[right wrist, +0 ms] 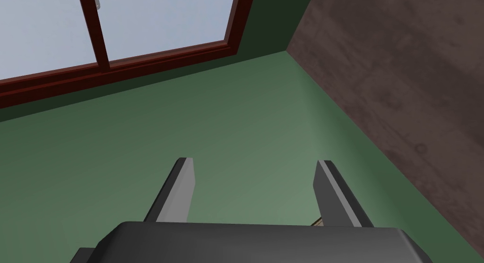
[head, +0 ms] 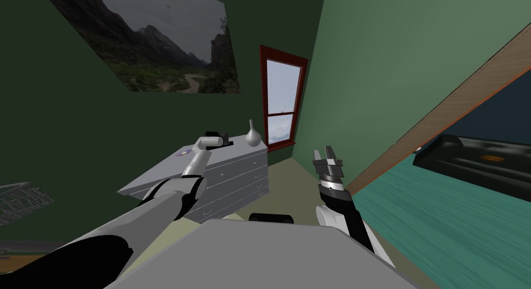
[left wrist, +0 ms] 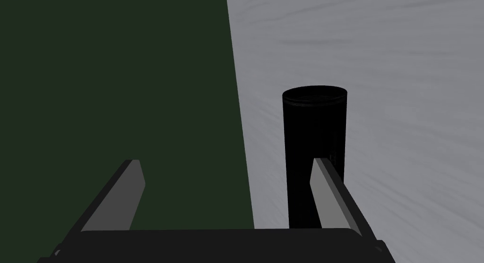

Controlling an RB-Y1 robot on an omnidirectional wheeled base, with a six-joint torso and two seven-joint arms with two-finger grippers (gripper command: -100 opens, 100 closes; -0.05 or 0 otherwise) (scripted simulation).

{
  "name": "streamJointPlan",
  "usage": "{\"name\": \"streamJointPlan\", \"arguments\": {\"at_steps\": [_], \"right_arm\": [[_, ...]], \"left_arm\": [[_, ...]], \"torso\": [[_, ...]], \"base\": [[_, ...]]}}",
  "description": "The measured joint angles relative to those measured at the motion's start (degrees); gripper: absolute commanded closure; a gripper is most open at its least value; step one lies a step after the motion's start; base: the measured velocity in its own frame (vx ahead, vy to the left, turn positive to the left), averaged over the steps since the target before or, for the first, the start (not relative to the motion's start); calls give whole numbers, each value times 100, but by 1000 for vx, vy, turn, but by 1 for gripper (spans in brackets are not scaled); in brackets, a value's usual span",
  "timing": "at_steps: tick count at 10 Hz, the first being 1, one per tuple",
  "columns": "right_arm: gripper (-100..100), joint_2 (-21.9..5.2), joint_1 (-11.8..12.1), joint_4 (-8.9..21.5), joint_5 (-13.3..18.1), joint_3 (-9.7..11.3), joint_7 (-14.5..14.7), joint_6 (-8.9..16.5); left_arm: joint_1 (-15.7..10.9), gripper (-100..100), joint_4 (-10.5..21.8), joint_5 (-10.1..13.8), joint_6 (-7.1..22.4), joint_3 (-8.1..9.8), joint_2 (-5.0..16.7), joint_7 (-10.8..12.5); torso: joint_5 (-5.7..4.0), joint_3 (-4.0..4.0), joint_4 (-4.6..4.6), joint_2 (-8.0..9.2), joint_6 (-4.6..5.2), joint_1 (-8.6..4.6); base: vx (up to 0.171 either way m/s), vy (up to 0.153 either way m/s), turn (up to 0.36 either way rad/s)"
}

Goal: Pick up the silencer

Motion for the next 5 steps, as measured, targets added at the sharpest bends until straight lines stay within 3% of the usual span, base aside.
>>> {"name": "streamJointPlan", "arguments": {"at_steps": [5], "right_arm": [[0,0,0,0,0,0,0,0]], "left_arm": [[-422,-100,607,249,719,-114,354,43]], "torso": [[1,-1,-1,-2,-1,2]], "base": [[34,-3,-6]]}}
